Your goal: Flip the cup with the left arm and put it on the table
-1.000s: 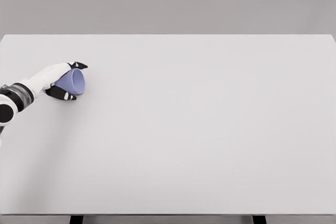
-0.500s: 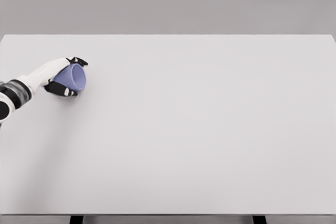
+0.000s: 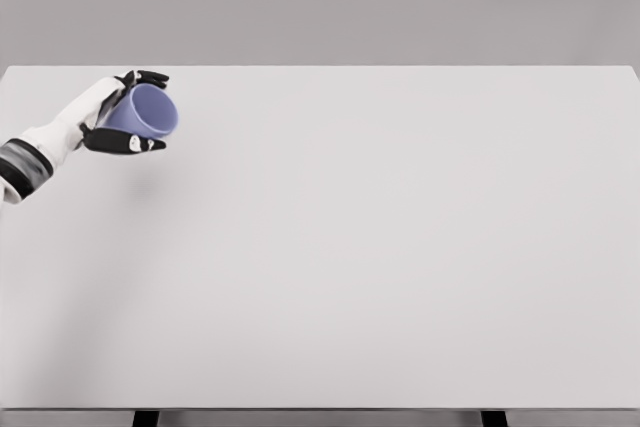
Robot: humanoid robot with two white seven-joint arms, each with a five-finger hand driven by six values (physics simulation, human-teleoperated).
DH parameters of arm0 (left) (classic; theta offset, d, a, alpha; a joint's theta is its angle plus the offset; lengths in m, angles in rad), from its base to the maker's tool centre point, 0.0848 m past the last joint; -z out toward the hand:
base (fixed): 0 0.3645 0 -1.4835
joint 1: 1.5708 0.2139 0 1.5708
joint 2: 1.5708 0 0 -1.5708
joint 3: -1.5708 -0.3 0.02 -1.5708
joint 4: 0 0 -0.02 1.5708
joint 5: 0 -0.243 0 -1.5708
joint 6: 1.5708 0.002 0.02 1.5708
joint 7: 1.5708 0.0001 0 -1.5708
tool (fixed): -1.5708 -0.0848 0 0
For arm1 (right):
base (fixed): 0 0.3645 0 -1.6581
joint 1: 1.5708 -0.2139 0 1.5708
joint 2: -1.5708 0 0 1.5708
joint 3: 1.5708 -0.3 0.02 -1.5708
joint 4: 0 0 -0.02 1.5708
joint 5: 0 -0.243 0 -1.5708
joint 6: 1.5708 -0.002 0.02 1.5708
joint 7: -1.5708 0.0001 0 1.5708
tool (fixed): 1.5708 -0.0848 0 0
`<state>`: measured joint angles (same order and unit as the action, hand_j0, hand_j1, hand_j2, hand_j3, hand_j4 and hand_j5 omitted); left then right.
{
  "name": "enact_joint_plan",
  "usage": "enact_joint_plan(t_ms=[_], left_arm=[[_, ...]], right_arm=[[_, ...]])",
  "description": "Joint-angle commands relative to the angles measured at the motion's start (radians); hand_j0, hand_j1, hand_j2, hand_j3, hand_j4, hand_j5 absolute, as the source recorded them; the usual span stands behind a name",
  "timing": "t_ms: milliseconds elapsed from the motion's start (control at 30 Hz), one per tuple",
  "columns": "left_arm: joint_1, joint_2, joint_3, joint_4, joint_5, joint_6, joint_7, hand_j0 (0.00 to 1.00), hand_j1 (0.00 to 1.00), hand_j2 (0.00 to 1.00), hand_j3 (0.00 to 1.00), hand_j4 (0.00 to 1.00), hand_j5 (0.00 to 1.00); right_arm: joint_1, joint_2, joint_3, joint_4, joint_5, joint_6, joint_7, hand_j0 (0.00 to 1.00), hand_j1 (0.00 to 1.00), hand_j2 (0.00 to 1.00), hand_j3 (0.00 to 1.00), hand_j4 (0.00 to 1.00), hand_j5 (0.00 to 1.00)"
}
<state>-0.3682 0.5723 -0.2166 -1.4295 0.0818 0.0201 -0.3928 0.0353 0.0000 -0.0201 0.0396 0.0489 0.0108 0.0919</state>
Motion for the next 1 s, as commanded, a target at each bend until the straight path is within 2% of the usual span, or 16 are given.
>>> enact_joint_plan(t_ms=[0,100,267,333,967], left_arm=[[0.000,-0.028,0.026,0.003,0.065,0.000,0.002,0.80,0.80,0.80,0.80,0.80,0.80],[0.003,-0.041,0.043,0.009,0.133,0.000,0.000,0.80,0.80,0.80,0.80,0.80,0.80],[0.018,-0.098,0.091,0.011,0.161,0.001,0.000,0.81,0.81,0.81,0.81,0.81,0.81],[0.025,-0.104,0.094,0.011,0.203,0.001,0.000,0.82,0.82,0.82,0.82,0.82,0.82],[0.057,-0.157,0.105,0.057,0.207,0.006,0.000,0.85,0.85,0.85,0.85,0.85,0.85]], right_arm=[[0.000,0.000,0.000,0.000,0.000,0.000,0.000,1.00,1.00,1.00,1.00,1.00,1.00],[0.000,0.000,0.000,0.000,0.000,0.000,0.000,1.00,1.00,1.00,1.00,1.00,1.00],[0.000,0.000,0.000,0.000,0.000,0.000,0.000,1.00,1.00,1.00,1.00,1.00,1.00],[0.000,0.000,0.000,0.000,0.000,0.000,0.000,1.00,1.00,1.00,1.00,1.00,1.00],[0.000,0.000,0.000,0.000,0.000,0.000,0.000,1.00,1.00,1.00,1.00,1.00,1.00]])
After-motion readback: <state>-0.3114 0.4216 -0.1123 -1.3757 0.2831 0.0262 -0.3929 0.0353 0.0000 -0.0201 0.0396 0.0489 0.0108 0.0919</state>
